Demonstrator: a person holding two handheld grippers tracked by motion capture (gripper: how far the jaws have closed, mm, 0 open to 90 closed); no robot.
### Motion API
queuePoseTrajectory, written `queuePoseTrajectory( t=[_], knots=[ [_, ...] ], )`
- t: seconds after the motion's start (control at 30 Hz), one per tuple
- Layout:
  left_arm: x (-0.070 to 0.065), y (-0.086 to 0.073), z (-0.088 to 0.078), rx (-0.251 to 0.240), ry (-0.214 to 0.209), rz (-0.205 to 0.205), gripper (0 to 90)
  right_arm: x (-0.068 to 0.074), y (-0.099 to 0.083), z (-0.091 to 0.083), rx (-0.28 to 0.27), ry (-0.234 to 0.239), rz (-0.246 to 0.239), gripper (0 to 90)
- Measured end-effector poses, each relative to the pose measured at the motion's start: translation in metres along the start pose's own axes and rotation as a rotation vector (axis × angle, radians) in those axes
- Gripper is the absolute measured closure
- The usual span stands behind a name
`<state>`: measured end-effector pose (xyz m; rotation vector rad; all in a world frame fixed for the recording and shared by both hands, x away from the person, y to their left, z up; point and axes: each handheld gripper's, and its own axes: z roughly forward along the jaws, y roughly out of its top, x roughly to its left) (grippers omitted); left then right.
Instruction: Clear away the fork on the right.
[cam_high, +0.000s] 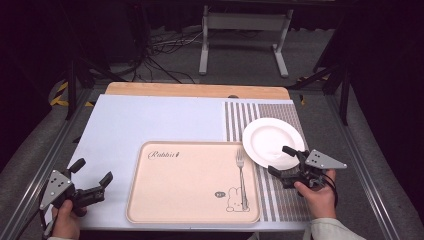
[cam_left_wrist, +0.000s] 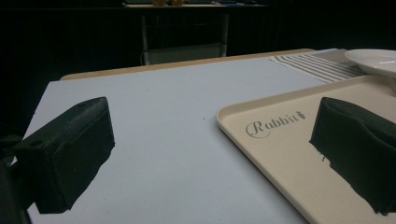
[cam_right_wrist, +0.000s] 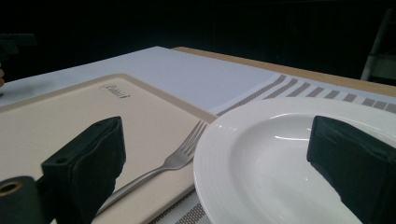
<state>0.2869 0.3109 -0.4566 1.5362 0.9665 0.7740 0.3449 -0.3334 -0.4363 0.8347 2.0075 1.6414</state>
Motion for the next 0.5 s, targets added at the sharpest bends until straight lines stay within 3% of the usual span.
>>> queuePoseTrajectory(
  t=[0.2,0.5],
  knots=[
    [0.000,0.000,0.000,-0.001,-0.001,0.003,0.3,-0.003,-0.009,-0.003,0.047,-0.023,-0.016,4.9],
    [0.000,0.000,0.000,-0.002,-0.001,0.006,0.3,-0.005,-0.012,-0.005,0.043,-0.025,-0.004,4.4]
  ],
)
